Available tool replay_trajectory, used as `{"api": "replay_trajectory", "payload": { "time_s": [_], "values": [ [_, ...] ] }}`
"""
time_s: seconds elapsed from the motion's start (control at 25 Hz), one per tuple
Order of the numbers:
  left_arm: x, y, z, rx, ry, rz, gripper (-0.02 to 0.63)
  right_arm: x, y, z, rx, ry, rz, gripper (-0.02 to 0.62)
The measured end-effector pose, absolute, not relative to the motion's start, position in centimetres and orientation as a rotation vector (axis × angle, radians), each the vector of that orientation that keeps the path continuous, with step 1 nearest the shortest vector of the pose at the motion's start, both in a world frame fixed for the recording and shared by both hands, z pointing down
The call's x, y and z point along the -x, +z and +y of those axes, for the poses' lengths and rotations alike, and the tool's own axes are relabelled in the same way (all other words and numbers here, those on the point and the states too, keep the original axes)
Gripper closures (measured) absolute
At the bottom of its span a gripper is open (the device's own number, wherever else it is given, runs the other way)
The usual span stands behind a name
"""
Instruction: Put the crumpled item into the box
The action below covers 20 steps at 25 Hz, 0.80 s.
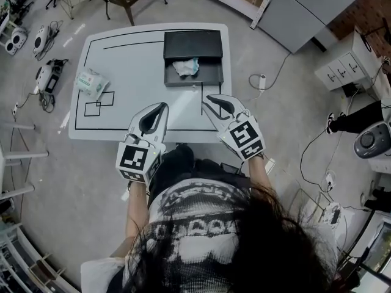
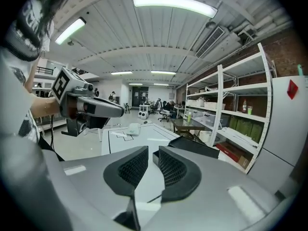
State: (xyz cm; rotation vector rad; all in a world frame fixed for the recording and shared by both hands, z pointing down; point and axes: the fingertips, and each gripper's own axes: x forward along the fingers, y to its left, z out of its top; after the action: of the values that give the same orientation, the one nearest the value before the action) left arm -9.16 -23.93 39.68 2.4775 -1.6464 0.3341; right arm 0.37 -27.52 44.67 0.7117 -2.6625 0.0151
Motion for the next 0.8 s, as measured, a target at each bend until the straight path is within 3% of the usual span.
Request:
{"api": "replay_trajectory", "payload": {
  "time_s": [0.8],
  "values": [
    [3.2,40.5,-15.7,-2.447,0.378,-1.636,0.606,-5.3,44.5,-19.5,-0.711,0.075,-2.719,0.531]
  ]
}}
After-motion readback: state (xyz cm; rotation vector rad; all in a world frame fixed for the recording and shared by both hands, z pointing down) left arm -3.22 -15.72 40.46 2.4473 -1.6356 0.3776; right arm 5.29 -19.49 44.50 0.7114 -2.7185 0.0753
